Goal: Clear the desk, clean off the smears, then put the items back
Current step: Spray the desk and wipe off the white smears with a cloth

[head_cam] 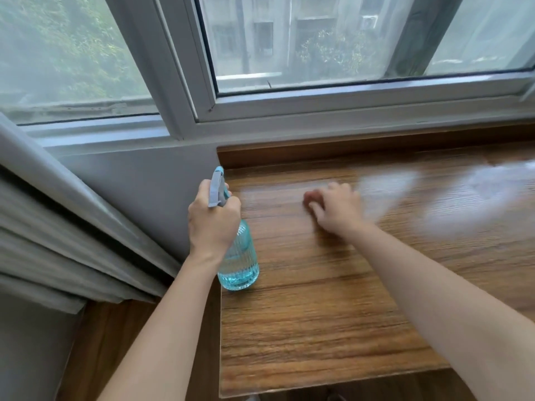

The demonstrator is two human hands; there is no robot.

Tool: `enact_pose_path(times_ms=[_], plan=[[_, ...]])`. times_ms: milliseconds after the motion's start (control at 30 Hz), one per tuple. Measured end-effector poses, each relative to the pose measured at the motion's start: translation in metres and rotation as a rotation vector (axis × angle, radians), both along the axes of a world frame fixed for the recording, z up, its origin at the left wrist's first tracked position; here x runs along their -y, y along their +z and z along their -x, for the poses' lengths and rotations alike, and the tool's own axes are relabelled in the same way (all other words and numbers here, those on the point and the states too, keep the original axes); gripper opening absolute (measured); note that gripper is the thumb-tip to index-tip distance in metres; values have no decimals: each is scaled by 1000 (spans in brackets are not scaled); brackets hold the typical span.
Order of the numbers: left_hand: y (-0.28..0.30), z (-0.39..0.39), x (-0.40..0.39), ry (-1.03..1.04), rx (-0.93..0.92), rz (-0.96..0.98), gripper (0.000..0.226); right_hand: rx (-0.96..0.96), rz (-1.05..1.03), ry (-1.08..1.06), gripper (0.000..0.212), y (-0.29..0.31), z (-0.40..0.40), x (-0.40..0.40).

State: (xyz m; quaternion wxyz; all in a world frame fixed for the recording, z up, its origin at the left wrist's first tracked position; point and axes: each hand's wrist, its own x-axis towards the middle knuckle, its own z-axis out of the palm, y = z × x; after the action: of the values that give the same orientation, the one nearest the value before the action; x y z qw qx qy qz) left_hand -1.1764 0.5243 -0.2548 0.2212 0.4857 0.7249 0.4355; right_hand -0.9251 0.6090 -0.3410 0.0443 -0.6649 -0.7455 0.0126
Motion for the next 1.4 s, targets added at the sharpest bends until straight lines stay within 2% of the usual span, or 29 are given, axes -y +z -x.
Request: enact_pose_path(times_ms=[33,100,167,300,400,467,533,633,667,700,800,867,933,1067,1133,1233,1333,1400], plan=[[1,-1,0,-15,0,1,10,-38,22,-95,37,-1,-3,-7],[1,-3,-2,-65,-34,-5,6,-87,32,-86,35,-6,5,1],[2,-5,-3,-130,-83,-4,6,-115,16,97,33,-7,20,34],[1,-5,-4,-163,-103,-11,8,-303,58,397,34,-6,39,133],[2,-6,2,-173,-117,-46,9,-258,152,661,38,0,56,198],[2,-7,7,-189,-138,-73,10,-206,191,752,40,2,62,212],[1,-7,11,-192,-144,-93,10,-193,161,658,41,-2,61,208],[-2,-6,13,-194,-145,-110,11,-214,76,317,38,-4,56,206],[-3,-7,14,-194,-150,-112,11,-230,75,292,37,-4,60,214],[-3,-7,14,-194,-158,-116,11,-244,90,342,36,-2,65,226],[-5,-8,15,-194,-177,-134,10,-238,235,675,37,6,77,266],[-6,-8,16,-194,-181,-143,10,-180,235,738,39,8,70,269],[-7,-6,17,-187,-180,-146,12,-186,167,616,40,6,56,251],[-6,-10,18,-182,-182,-152,12,-107,46,124,37,-3,9,181],[-5,-14,19,-186,-194,-147,11,-73,39,-96,37,-5,-16,149],[-5,-23,23,-207,-252,-149,11,-135,55,-335,37,-6,-43,118],[-4,-30,26,-224,-294,-158,12,-152,44,-377,35,-7,-50,111],[-3,-36,29,-242,-295,-164,13,-144,24,-186,35,-4,-49,127]])
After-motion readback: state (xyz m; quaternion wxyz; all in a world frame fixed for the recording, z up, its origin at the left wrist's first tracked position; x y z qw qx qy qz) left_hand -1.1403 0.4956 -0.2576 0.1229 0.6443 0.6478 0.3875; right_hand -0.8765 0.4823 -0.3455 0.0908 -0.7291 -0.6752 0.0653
